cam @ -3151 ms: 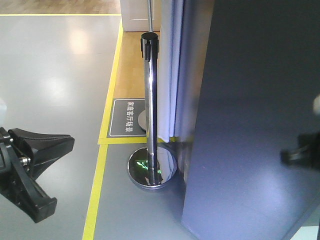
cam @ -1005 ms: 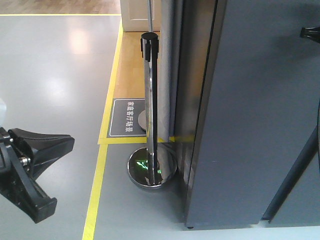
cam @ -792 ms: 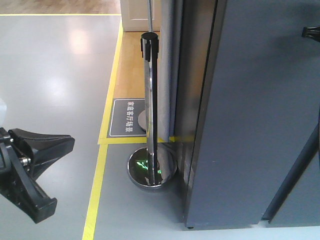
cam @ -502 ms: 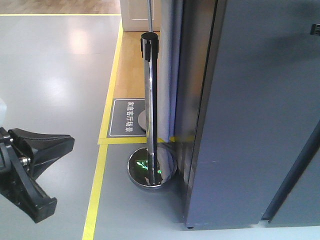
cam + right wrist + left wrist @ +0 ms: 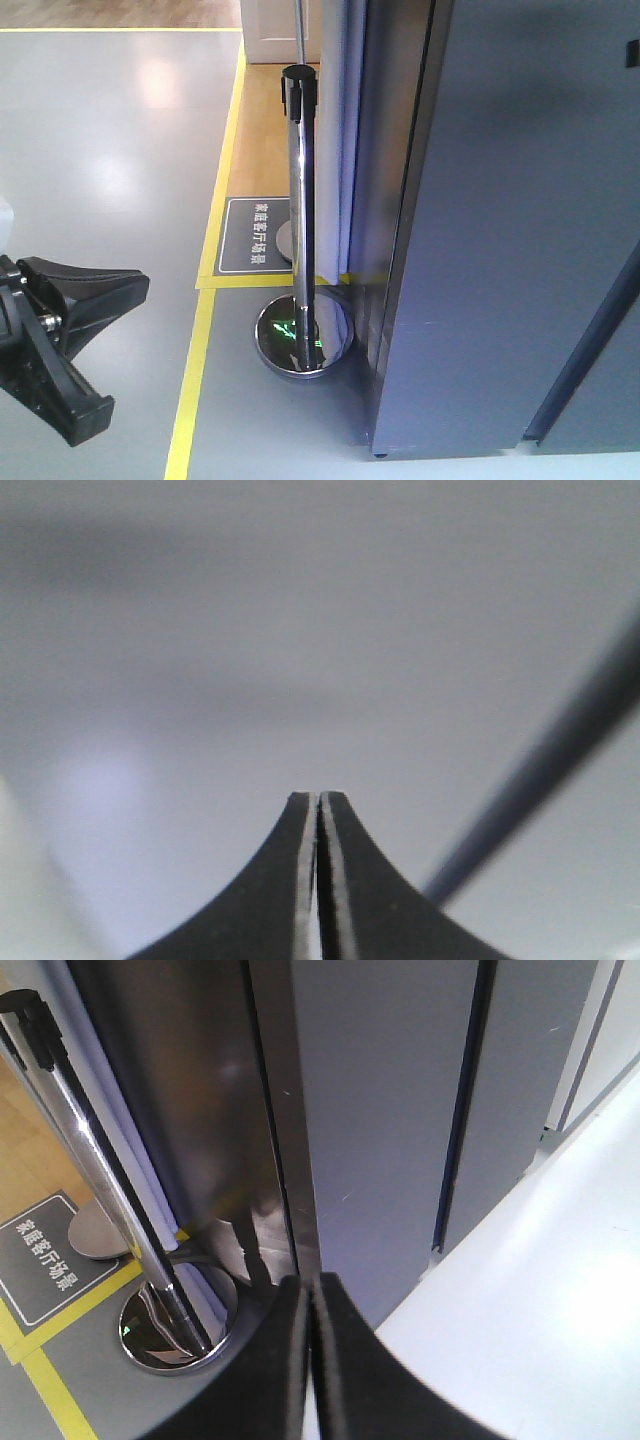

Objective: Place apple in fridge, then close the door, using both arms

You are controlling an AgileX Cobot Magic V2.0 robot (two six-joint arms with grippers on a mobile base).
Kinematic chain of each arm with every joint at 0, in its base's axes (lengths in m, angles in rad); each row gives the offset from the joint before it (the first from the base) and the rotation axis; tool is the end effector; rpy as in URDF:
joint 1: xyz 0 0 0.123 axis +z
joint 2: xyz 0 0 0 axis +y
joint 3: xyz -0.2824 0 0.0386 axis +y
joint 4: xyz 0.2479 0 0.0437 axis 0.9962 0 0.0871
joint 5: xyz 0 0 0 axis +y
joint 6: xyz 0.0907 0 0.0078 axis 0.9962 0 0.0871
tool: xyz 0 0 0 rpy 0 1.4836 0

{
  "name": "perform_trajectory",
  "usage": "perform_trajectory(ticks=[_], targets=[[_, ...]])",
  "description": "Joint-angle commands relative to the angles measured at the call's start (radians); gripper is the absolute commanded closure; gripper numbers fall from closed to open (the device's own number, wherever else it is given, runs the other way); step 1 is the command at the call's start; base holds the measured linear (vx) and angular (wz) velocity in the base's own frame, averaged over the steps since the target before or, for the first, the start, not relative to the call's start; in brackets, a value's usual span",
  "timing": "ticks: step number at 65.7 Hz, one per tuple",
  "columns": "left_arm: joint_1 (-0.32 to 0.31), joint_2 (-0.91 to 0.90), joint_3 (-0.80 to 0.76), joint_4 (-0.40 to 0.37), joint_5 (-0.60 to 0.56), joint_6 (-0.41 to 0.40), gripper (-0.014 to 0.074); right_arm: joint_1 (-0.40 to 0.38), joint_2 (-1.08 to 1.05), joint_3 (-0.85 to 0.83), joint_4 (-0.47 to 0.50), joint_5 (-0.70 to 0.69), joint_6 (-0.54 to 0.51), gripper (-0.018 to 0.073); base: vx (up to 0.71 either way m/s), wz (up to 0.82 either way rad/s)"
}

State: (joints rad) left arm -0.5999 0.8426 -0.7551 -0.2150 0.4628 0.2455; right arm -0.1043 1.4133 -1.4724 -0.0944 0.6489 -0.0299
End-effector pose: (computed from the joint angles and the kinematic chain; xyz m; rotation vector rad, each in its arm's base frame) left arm 0.1379 -0.1049 0.3415 0.7148 1.9221 -0.4404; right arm 0.3161 -0.0383 0.4225 0.0341 2.0754 -0.1875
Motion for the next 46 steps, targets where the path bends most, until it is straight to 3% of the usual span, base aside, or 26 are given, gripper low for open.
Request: perform_trajectory(ticks=[1,11,19,31,46], targets=[[0.002,-0.011,-0.025,-0.009,-0.066,-0.008,0.0602,0.030,-0.105,0.093,0.042,-0.113,-0.015,0.0561,0.00,0.00],[0.002,-0.011,-0.025,-0.009,-0.066,-0.008,0.0602,0.087,-0.244,0.343,0.047,-0.243,-0.015,0.0561,0.00,0.00],[0.002,-0.011,-0.025,-0.009,-0.066,-0.008,0.0602,0.123,-0.364,0.495,0.048,-0.243,-0.015,0.0561,0.00,0.00],[0.002,-0.011,-0.025,-0.009,-0.066,-0.008,0.0602,0.156,-0.545,0.652,0.051,-0.166,-0.014,0.0561,0.00,0.00],[0.002,-0.011,-0.025,-0.009,-0.066,-0.008,0.0602,0.155,-0.771,0.712,0.029,0.040,-0.015,0.0561,0.00,0.00]])
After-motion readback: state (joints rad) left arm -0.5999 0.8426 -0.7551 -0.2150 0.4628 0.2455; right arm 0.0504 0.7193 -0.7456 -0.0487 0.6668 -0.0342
